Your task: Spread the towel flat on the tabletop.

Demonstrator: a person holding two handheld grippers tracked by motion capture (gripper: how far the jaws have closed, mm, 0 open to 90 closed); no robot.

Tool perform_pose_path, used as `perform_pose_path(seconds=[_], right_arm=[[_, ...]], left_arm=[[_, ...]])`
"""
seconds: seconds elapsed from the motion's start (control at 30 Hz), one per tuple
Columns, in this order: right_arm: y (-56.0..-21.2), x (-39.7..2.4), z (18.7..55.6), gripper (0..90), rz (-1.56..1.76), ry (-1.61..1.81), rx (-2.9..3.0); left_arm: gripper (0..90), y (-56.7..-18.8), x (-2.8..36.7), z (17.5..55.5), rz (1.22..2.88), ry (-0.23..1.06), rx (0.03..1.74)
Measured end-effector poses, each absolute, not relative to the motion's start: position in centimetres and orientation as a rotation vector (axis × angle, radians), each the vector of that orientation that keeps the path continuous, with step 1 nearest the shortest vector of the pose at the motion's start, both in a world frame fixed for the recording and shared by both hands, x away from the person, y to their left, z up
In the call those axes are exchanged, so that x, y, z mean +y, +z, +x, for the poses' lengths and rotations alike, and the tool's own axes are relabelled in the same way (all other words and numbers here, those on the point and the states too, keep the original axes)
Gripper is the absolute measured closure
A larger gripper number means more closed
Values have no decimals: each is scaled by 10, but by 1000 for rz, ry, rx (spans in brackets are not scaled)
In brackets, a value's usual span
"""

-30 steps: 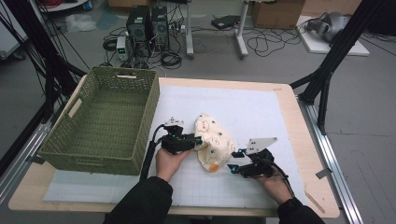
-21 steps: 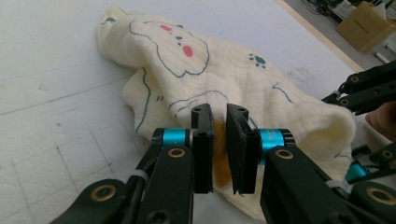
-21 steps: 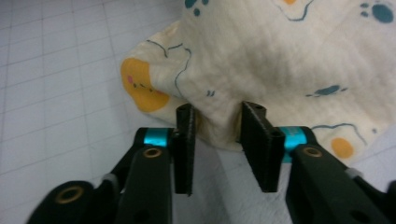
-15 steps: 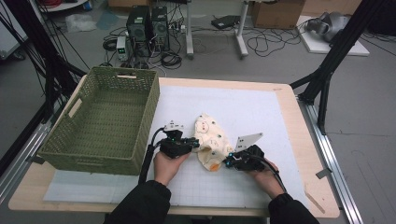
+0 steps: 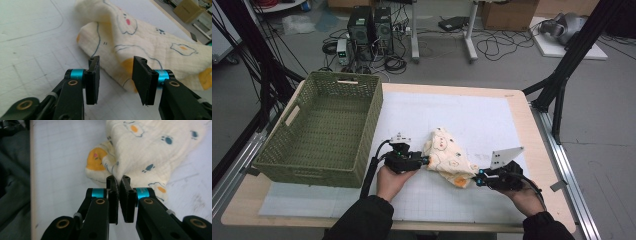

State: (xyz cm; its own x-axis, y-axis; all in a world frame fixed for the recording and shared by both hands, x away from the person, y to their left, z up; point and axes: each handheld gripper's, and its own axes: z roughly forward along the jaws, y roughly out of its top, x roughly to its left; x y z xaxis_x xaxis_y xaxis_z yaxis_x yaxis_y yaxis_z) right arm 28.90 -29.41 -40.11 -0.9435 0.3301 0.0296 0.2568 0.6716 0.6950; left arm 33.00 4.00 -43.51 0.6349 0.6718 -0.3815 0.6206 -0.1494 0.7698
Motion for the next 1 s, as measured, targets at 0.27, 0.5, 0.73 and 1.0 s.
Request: perform_pose_path(seconds=[0.27,0.5,0.73,1.0], right_arm=[[-400,-308,274,643,474,1169,2837],[-418,-288,294,610,534,1189,2839],[-433,-280,293,867,446,1105,2960],[-396,-295,304,588,541,1292,2807]], left_arm=[[759,-440,29,330,1864,76,1011],[639,-437,26,325,1877,29,962],[603,-436,31,323,1851,23,964],[602,-435,42,320,1814,56,980]])
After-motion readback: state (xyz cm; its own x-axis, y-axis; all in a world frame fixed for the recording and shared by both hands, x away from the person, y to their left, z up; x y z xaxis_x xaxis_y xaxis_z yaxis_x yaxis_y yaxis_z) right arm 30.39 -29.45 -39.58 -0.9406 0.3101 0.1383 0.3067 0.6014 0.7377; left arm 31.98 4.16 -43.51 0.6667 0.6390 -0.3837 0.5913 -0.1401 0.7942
